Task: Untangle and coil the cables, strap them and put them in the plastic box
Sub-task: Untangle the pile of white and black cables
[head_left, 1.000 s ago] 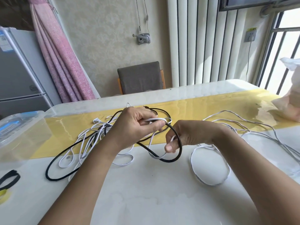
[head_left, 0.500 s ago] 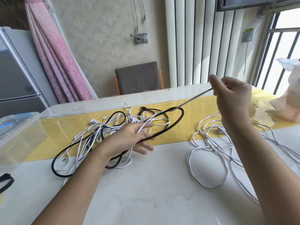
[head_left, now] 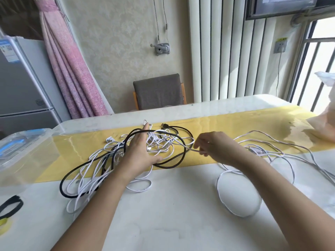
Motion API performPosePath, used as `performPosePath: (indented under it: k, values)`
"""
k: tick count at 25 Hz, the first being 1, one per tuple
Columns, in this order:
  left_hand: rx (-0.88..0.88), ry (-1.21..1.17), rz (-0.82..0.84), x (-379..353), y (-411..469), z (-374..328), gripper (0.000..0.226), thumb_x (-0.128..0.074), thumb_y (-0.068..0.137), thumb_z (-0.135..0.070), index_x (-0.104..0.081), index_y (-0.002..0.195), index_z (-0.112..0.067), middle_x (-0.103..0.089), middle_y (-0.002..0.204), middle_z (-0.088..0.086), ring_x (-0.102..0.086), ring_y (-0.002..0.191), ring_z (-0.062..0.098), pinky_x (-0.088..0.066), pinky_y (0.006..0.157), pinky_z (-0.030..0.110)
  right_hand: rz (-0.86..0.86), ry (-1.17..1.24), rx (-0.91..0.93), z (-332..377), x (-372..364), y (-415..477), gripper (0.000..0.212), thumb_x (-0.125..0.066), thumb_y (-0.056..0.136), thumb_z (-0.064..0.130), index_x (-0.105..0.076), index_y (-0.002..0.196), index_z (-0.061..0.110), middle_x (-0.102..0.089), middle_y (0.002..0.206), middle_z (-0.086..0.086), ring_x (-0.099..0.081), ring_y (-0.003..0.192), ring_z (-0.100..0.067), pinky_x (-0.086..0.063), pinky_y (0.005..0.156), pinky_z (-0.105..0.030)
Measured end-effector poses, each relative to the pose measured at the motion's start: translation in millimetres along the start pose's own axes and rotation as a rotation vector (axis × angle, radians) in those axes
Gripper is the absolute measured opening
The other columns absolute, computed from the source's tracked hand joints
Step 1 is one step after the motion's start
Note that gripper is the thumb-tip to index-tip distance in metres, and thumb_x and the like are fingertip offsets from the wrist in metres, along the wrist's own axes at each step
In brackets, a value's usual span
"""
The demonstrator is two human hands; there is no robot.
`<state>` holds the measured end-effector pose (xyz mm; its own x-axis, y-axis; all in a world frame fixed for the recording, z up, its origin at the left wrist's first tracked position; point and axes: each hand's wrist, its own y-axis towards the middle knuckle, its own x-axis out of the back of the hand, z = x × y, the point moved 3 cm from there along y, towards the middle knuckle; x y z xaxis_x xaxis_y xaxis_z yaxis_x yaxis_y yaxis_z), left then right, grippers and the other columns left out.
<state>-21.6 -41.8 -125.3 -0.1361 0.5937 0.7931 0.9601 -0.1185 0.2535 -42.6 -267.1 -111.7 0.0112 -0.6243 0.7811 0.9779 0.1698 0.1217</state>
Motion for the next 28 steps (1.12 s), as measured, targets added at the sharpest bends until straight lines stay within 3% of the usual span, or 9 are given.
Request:
performPosePath:
  k: [4, 8, 11, 15, 17, 19, 22, 25, 28]
  values:
    - [-0.047, 0.009, -0.050, -1, -4, -7, 0.097, -0.078, 0.075, -0.027, -0.018, 0.151, -0.027, -0.031, 0.150, -0.003, -0.028, 0.139, 0.013, -0.024, 0.111, 0.026, 0.003, 0.163, 0.147, 29, -33, -5, 0.021, -0.054, 0.094, 0.032, -0.068, 0.100, 0.017, -0.068, 0.082, -0.002, -0.058, 0.071, -0.018, -0.042, 0.064, -0.026]
    - [-0.218, -0.129, -0.022, -7, -10, -23, 0.037, -0.053, 0.094, -0.021, -0.053, 0.131, -0.022, -0.058, 0.127, -0.004, -0.052, 0.119, 0.011, -0.036, 0.086, 0.008, -0.137, 0.127, 0.028, 20, -41, 2, 0.049, -0.058, 0.091, 0.038, -0.051, 0.133, 0.015, -0.062, 0.111, 0.001, -0.052, 0.088, -0.012, -0.035, 0.073, -0.022]
    - [-0.157, -0.237, 0.118, -13, -15, -29, 0.027, -0.038, 0.101, -0.017, -0.065, 0.104, -0.017, -0.070, 0.101, -0.003, -0.062, 0.098, 0.004, -0.044, 0.080, 0.016, -0.166, 0.119, 0.038, 19, -43, 6, 0.033, -0.054, 0.094, 0.028, -0.057, 0.121, 0.010, -0.058, 0.102, -0.006, -0.048, 0.085, -0.016, -0.030, 0.067, -0.024]
    - [-0.136, -0.196, 0.198, -16, -18, -32, 0.034, -0.040, 0.101, -0.021, -0.050, 0.068, -0.018, -0.072, 0.075, -0.001, -0.058, 0.072, 0.008, -0.043, 0.075, 0.025, -0.125, 0.061, -0.038, 14, -56, 14, 0.022, -0.048, 0.096, 0.021, -0.057, 0.104, 0.003, -0.045, 0.096, -0.007, -0.046, 0.086, -0.025, -0.028, 0.067, -0.028]
    - [-0.089, -0.356, 0.276, -18, -21, -35, 0.036, -0.038, 0.102, -0.019, -0.045, 0.067, -0.014, -0.067, 0.064, 0.003, -0.057, 0.064, 0.011, -0.047, 0.071, 0.028, -0.103, 0.063, -0.055, 11, -61, 16, 0.025, -0.052, 0.095, 0.026, -0.060, 0.111, 0.010, -0.045, 0.104, -0.006, -0.051, 0.094, -0.025, -0.032, 0.072, -0.025]
    - [-0.065, -0.482, 0.301, -18, -24, -37, 0.037, -0.039, 0.102, -0.017, -0.048, 0.067, -0.010, -0.063, 0.058, 0.003, -0.061, 0.058, 0.014, -0.054, 0.065, 0.029, -0.113, 0.082, -0.054, 12, -61, 17, 0.024, -0.058, 0.092, 0.033, -0.065, 0.100, 0.011, -0.045, 0.095, 0.000, -0.050, 0.088, -0.020, -0.029, 0.068, -0.024]
    - [-0.073, -0.439, 0.062, -6, -16, -31, 0.039, -0.051, 0.097, -0.019, -0.058, 0.059, -0.013, -0.062, 0.052, -0.001, -0.058, 0.053, 0.011, -0.051, 0.064, 0.026, -0.135, 0.117, 0.012, 16, -57, 15, 0.030, -0.055, 0.094, 0.030, -0.058, 0.074, 0.007, -0.048, 0.069, 0.003, -0.045, 0.066, -0.016, -0.028, 0.056, -0.028]
    - [0.095, -0.643, -0.015, 6, -7, -17, 0.033, -0.057, 0.093, -0.017, -0.061, 0.061, -0.012, -0.048, 0.044, -0.003, -0.045, 0.043, 0.010, -0.040, 0.047, 0.018, -0.115, 0.282, 0.039, 20, -50, 11, 0.022, -0.047, 0.097, 0.018, -0.067, 0.088, 0.016, -0.064, 0.063, 0.006, -0.043, 0.045, -0.008, -0.032, 0.046, -0.018]
    - [0.208, -0.661, 0.009, 23, -3, 0, 0.017, -0.067, 0.086, -0.015, -0.065, 0.069, -0.014, -0.050, 0.050, -0.007, -0.045, 0.043, 0.003, -0.035, 0.041, 0.013, -0.130, 0.226, 0.034, 19, -40, 11, 0.028, -0.043, 0.098, 0.013, -0.065, 0.107, 0.027, -0.067, 0.064, 0.003, -0.045, 0.041, -0.001, -0.032, 0.041, -0.012]
